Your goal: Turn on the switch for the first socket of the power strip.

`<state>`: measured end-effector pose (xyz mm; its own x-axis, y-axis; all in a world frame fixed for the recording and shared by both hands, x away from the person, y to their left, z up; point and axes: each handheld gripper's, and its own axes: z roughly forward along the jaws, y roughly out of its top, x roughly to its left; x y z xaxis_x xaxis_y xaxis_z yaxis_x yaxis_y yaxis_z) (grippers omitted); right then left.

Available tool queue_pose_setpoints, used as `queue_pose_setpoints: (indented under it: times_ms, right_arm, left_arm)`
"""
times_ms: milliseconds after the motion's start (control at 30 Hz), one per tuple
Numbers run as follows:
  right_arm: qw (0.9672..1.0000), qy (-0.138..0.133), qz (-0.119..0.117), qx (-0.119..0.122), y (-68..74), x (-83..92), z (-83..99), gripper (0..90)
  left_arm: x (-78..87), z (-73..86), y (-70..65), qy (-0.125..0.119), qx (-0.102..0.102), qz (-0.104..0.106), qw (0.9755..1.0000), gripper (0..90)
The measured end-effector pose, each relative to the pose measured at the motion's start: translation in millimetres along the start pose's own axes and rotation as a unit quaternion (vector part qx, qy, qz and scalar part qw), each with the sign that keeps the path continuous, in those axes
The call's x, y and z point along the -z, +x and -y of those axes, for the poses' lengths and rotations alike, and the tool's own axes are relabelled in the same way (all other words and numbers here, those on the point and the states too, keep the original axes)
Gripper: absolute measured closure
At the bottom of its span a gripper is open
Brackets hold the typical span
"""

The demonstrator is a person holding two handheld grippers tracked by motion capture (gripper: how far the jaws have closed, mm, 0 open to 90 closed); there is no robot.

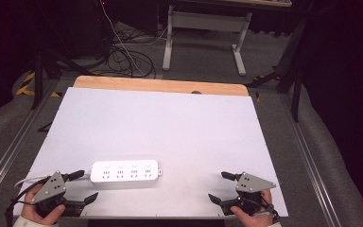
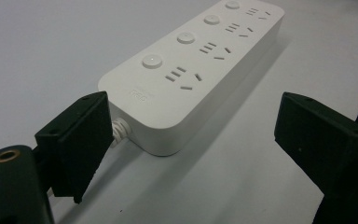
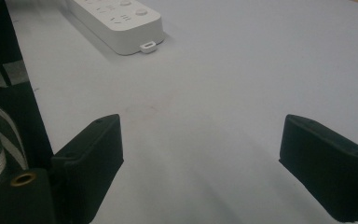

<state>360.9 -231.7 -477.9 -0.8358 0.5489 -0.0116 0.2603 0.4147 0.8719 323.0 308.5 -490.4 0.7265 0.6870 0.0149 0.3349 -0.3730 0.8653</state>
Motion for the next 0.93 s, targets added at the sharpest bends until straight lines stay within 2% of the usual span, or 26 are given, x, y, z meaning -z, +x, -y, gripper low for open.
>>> queue_pose_setpoints:
  times_ms: [33, 100, 167, 367, 400, 467, 600, 733, 933]
  right_arm:
    - [1.0000, 0.001, 0.000, 0.000, -0.1, -0.1, 0.0, 13.7]
    - [1.0000, 0.001, -0.001, 0.000, -0.3, -0.4, -0.1, 13.6]
    - [1.0000, 0.001, -0.001, 0.000, -0.3, -0.6, -0.2, 13.6]
    - [1.0000, 0.001, 0.000, 0.000, -0.6, -0.5, -0.2, 13.6]
    - [1.0000, 0.001, 0.000, -0.001, -0.8, -0.5, 0.1, 13.5]
    - [1.0000, 0.001, 0.000, -0.001, -0.7, -0.1, 0.4, 13.5]
    - [1.0000, 0.001, 0.001, -0.002, -0.4, 1.3, 1.2, 13.5]
    - [1.0000, 0.001, 0.002, -0.003, -0.3, 1.5, 1.4, 13.5]
    - [1.0000, 0.002, 0.001, -0.004, -0.8, -0.1, 1.4, 13.3]
  left_arm:
    - [0.0, 0.0, 0.0, 0.000, 0.000, 0.000, 1.0000, 12.0]
    - [-0.7, -3.0, 0.7, -0.007, -0.003, -0.014, 0.9999, 12.0]
    - [-0.5, -3.4, 0.6, -0.008, -0.002, -0.013, 0.9999, 12.0]
    - [0.6, -5.2, -0.9, -0.011, -0.019, -0.016, 0.9996, 11.7]
    - [1.0, -6.4, -2.2, -0.012, -0.026, -0.020, 0.9994, 11.7]
    - [1.0, -6.9, -3.1, -0.012, -0.028, -0.021, 0.9993, 11.7]
    - [0.0, -8.8, -4.6, -0.010, -0.023, -0.021, 0.9995, 11.7]
    - [1.6, -8.5, -2.9, -0.007, -0.009, -0.016, 0.9998, 11.7]
    - [4.4, -8.0, -2.1, -0.014, -0.011, -0.022, 0.9996, 11.7]
